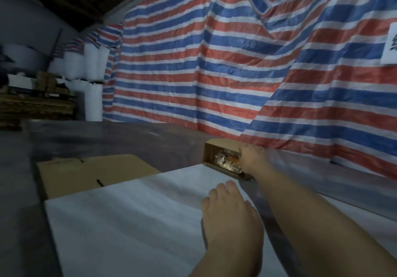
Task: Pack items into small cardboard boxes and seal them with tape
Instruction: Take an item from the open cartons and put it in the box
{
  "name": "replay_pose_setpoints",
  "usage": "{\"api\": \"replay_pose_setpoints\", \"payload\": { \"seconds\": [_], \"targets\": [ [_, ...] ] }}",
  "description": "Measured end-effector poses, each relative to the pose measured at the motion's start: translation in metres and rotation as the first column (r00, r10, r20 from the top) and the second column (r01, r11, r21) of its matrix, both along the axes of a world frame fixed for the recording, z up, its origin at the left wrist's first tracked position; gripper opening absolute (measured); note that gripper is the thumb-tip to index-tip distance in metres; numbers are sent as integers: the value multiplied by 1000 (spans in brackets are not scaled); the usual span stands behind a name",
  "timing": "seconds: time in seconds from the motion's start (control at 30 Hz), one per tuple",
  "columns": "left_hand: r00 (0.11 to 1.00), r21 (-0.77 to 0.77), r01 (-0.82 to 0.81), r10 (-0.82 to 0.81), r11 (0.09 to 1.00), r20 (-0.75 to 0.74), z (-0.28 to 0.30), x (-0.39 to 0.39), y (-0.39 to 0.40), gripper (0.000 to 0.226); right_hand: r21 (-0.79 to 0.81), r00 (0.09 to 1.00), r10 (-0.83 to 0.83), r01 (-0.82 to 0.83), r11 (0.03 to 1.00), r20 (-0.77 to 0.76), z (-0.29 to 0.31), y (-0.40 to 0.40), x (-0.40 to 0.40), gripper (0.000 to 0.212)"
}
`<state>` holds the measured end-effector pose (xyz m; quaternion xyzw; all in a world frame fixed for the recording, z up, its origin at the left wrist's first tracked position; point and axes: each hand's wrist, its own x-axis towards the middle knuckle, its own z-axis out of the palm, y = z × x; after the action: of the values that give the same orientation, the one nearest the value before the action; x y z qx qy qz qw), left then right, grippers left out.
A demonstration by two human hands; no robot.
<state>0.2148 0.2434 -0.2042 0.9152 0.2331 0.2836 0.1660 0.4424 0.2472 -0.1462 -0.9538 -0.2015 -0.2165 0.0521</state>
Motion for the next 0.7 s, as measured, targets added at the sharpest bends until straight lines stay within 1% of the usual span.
{"api": "replay_pose_setpoints", "payload": {
  "seconds": [0.1,0.17,0.23,0.3,0.37,0.4,0.43,0.47,0.5,0.53,0.57,0.63,0.7],
  "targets": [
    [999,-2,9,-9,1000,31,-2,2,1,34,83,999,28,-26,996,-21,4,-3,-6,27],
    [997,-6,-13,13,1000,74,-3,1,4,37,115,999,39,-37,993,-22,14,-13,-23,20],
    [993,-55,-17,23,998,120,-1,-2,6,44,153,997,76,-73,986,-16,28,-28,-50,17],
    [973,-134,17,14,991,228,4,-9,8,45,202,993,118,-109,973,-30,46,-44,-78,16],
    [925,-253,109,-5,961,379,9,-18,12,43,210,987,147,-132,969,-59,63,-63,-109,13],
    [883,-327,167,6,930,469,17,-27,9,42,206,986,149,-130,970,-78,73,-77,-127,8],
    [837,-415,218,49,883,545,19,-31,18,41,211,981,167,-143,967,-102,75,-78,-139,4],
    [789,-500,268,110,823,604,27,-41,19,44,219,977,174,-144,965,-123,81,-88,-156,7],
    [744,-553,293,177,780,644,38,-52,18,47,211,975,170,-137,968,-146,89,-97,-172,12],
    [716,-573,306,213,761,665,48,-64,16,51,213,972,166,-129,969,-169,95,-107,-190,16],
    [700,-563,317,212,764,682,57,-75,13,56,213,969,162,-121,969,-187,101,-116,-210,19],
    [720,-535,358,138,765,680,80,-98,3,62,233,954,168,-109,966,-250,115,-138,-247,17],
    [771,-515,378,46,769,635,102,-121,-6,62,240,926,181,-103,965,-330,127,-164,-285,10]
  ]
}}
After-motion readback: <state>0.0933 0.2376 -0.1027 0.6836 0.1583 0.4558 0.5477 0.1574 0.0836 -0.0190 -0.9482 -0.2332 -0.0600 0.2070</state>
